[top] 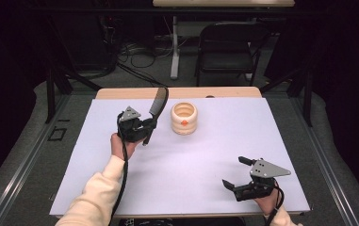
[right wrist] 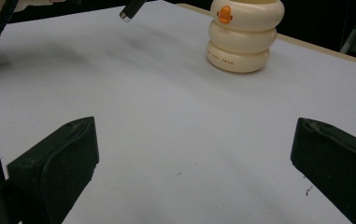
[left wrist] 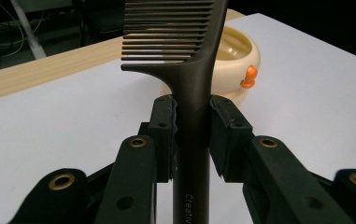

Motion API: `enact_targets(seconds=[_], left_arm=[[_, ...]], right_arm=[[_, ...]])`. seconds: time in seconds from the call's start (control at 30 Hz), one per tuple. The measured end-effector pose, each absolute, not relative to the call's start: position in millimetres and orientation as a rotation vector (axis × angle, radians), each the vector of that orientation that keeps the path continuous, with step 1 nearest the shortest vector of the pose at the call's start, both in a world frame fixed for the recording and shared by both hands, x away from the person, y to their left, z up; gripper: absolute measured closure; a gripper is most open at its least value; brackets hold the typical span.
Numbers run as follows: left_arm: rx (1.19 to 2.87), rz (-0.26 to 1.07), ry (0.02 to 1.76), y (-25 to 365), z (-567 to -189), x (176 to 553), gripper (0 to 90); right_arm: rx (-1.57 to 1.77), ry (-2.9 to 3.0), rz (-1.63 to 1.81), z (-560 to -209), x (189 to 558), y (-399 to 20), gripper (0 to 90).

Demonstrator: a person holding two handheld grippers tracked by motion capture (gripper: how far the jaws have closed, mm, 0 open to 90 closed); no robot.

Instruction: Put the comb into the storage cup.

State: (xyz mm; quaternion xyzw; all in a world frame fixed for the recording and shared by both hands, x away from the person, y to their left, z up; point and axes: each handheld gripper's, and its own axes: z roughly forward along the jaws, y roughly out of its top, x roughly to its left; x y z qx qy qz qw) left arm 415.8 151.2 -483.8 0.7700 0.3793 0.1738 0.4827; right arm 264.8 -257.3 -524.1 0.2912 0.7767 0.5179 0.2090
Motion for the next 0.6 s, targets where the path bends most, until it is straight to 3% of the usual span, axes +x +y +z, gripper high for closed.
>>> enact_targets(seconds=[0.6], left_arm=[[1.862, 0.428, 0.91, 143.0, -477.7, 422.6, 71.9]], right_arm=[[0.811, 2.161, 1.442, -524.2, 264.9, -257.2, 0.4]])
